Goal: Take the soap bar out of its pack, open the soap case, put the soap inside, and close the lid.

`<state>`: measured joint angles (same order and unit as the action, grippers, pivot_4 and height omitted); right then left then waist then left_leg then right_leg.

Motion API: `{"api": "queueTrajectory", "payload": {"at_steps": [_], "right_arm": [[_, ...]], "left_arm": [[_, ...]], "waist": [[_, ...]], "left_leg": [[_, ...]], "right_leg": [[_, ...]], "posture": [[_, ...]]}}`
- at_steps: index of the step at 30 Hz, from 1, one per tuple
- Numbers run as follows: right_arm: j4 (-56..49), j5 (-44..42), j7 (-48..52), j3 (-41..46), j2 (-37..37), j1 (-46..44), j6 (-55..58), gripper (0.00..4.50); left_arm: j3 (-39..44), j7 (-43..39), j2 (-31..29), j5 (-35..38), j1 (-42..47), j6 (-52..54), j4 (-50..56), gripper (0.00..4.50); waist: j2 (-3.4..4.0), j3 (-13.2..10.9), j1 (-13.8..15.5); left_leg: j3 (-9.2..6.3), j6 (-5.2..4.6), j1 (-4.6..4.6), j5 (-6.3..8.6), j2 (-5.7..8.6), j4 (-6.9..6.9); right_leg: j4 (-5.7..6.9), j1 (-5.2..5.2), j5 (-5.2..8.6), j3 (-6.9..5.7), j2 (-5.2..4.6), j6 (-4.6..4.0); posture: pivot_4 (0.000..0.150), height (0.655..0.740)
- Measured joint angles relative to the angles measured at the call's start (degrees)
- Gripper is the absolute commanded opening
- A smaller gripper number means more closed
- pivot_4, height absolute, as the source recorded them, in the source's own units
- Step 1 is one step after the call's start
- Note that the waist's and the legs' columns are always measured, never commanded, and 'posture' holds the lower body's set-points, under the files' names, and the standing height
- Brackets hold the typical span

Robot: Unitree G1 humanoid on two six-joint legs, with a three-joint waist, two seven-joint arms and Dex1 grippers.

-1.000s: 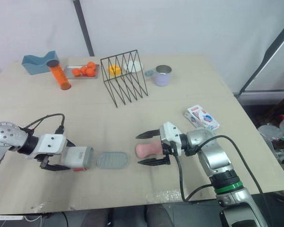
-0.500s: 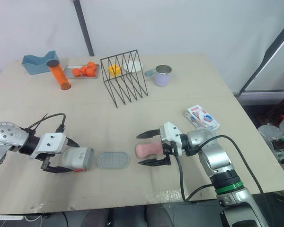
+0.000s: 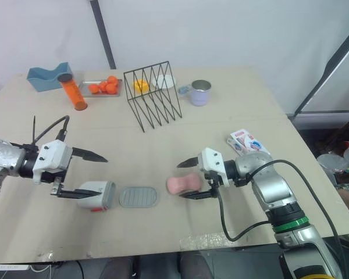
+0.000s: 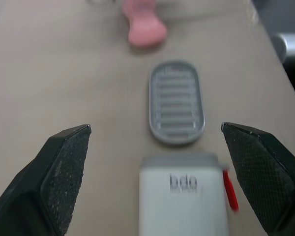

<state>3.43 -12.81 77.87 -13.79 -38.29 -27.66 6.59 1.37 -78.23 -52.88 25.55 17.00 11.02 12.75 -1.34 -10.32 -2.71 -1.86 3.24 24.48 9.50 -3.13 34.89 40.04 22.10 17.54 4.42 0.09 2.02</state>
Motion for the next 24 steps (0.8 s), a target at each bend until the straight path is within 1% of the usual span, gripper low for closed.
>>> {"api": "queueTrajectory", "payload": {"at_steps": [2,6,9,13,18,24], "right_arm": [[-1.43,3.37,-1.54,-1.91,-1.09,-0.65,2.31,4.50],[-3.45,5.50,-2.17,-2.84,-1.65,-2.25,5.67,4.50],[-6.56,7.21,-2.39,-4.81,-2.14,-3.82,9.75,4.50],[-7.31,9.30,-2.94,-6.38,-2.41,-5.22,11.18,4.50],[-7.49,10.99,-2.99,-7.32,-2.89,-5.76,11.20,4.50],[-7.48,12.60,-2.88,-8.51,-3.37,-6.43,10.55,4.50]], "left_arm": [[0.25,2.94,2.91,0.88,-3.73,0.08,2.79,4.50],[0.47,4.36,4.13,1.77,-6.57,0.47,4.82,4.50],[0.47,5.45,5.46,2.37,-10.77,0.51,6.83,4.50],[-1.55,5.91,7.43,1.51,-14.31,-1.26,7.70,4.50],[-2.91,5.89,7.60,-0.50,-15.97,-3.74,7.70,4.50],[-4.05,7.44,8.95,-1.49,-15.95,-3.91,7.70,4.50]], "waist": [[0.00,-0.01,-0.06],[-0.01,-0.01,0.01],[-0.02,-0.01,-0.03],[-0.03,0.00,0.02],[-0.03,0.00,0.03],[-0.03,0.00,0.03]], "left_leg": [[0.01,0.00,0.00,0.00,-0.01,-0.01],[-0.01,0.01,0.00,0.00,-0.04,0.00],[0.01,0.01,-0.01,0.00,-0.04,0.00],[0.00,0.01,0.00,0.00,-0.04,0.00],[0.00,0.01,-0.01,0.00,-0.04,0.00],[0.01,0.02,0.00,0.00,-0.04,-0.01]], "right_leg": [[0.04,0.06,-0.01,0.03,0.03,-0.02],[0.05,0.05,-0.02,0.01,0.05,-0.04],[0.04,0.04,-0.02,0.03,0.05,-0.04],[0.02,0.04,-0.02,0.02,0.04,-0.04],[0.02,0.04,-0.02,0.02,0.04,-0.06],[0.02,0.04,0.00,0.02,0.04,-0.05]], "posture": [[0.150,0.7400],[0.150,0.7400],[0.150,0.7400],[0.150,0.7400],[0.150,0.7400],[0.150,0.7400]]}}
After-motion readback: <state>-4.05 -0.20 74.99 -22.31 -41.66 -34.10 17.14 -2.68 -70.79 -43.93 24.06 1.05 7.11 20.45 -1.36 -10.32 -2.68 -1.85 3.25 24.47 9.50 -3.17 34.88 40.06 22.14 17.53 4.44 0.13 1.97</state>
